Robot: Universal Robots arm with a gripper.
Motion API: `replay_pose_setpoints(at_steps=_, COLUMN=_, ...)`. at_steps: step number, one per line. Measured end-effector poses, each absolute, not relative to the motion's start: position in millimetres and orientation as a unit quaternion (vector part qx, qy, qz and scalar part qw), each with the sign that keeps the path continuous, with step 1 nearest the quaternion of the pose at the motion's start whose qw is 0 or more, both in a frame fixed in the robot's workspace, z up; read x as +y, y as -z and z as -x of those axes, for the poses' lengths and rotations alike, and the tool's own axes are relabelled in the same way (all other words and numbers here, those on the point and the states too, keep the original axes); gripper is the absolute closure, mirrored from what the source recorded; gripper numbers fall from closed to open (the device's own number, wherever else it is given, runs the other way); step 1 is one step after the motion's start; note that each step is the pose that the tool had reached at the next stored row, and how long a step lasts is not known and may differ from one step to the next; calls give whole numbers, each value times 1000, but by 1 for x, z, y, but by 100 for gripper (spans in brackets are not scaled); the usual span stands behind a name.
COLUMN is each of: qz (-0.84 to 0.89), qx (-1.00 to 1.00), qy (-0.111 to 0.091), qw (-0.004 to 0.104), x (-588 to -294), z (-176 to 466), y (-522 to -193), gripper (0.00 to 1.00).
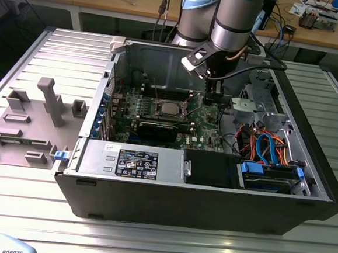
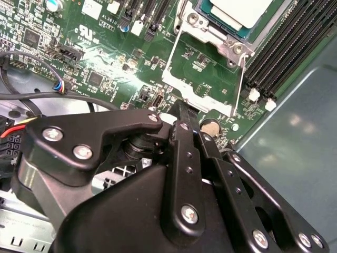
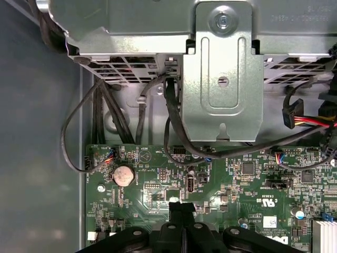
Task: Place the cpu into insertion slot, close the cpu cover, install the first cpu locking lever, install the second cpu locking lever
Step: 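Close the cpu cover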
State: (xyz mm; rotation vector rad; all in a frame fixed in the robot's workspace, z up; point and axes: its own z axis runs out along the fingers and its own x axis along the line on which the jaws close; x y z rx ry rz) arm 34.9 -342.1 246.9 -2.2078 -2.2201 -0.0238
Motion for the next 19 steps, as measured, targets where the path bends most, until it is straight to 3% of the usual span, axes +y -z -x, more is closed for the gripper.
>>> replay_pose_setpoints(at_steps=19, qz=705, qx=-709, qy=8, qw=5, x=-342, z=-29, y=-247, gripper=89)
